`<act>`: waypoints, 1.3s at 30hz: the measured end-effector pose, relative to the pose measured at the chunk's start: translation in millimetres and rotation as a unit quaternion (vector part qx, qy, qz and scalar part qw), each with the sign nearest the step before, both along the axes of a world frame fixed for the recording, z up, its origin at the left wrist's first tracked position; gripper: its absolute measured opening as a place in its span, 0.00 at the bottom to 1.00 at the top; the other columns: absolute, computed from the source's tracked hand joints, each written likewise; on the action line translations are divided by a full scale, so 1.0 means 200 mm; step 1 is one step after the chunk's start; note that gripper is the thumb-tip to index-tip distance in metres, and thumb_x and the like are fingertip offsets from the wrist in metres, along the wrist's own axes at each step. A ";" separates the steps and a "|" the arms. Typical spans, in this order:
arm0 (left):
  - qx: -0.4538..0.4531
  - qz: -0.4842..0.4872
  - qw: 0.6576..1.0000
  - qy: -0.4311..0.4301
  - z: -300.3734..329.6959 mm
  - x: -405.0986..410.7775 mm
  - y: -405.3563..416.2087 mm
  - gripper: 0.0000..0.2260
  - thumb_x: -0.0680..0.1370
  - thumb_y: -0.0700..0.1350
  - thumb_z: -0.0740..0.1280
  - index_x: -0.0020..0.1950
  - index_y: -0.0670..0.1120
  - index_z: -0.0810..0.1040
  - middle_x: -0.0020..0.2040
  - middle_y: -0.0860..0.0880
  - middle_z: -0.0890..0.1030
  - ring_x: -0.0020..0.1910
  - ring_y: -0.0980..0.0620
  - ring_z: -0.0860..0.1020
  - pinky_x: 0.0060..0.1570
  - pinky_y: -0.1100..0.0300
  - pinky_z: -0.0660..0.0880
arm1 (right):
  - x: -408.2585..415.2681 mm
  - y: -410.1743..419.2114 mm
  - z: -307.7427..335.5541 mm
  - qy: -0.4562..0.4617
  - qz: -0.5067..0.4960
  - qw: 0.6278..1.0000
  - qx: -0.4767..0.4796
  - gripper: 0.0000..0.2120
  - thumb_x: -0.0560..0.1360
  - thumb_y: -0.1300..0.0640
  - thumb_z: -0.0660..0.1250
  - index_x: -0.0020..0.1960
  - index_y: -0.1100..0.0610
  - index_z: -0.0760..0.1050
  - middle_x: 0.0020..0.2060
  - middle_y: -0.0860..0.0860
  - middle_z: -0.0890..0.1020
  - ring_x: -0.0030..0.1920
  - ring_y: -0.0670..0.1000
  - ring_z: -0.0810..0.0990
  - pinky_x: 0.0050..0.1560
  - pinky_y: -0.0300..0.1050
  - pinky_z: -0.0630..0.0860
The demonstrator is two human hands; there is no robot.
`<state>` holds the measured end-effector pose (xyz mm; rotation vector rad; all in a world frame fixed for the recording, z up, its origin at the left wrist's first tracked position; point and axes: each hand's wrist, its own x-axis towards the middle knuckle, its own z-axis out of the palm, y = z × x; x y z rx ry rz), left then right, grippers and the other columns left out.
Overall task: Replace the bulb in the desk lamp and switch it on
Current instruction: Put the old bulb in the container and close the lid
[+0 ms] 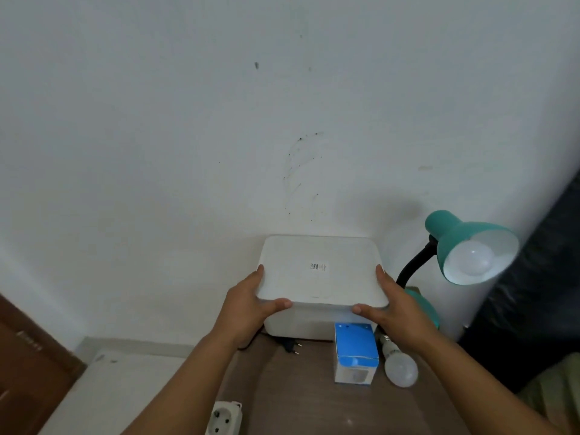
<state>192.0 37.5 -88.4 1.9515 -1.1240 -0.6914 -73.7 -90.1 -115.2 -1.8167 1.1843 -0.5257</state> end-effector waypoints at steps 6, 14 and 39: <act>-0.034 0.007 0.999 -0.007 0.04 -0.01 0.01 0.42 0.69 0.47 0.80 0.78 0.45 0.63 0.60 0.67 0.67 0.57 0.66 0.70 0.43 0.86 0.62 | 0.01 0.02 0.05 -0.002 -0.001 0.999 -0.036 0.52 0.66 0.41 0.74 0.79 0.48 0.47 0.77 0.45 0.59 0.73 0.48 0.63 0.73 0.45 0.62; -0.080 0.006 0.996 -0.027 0.15 -0.04 0.07 0.46 0.68 0.52 0.81 0.80 0.47 0.60 0.77 0.54 0.65 0.70 0.63 0.63 0.70 0.66 0.61 | -0.02 0.08 0.15 -0.001 -0.012 0.998 -0.070 0.52 0.67 0.41 0.74 0.79 0.46 0.45 0.78 0.45 0.55 0.76 0.50 0.58 0.75 0.50 0.60; -0.035 0.031 0.999 -0.006 -0.13 -0.62 1.05 0.45 0.66 0.50 0.82 0.76 0.61 0.60 0.58 0.61 0.74 0.60 0.55 0.74 0.58 0.64 0.74 | -0.57 1.04 -0.08 -0.013 -0.018 0.999 -0.035 0.57 0.61 0.44 0.80 0.75 0.36 0.43 0.70 0.31 0.59 0.68 0.37 0.60 0.60 0.31 0.62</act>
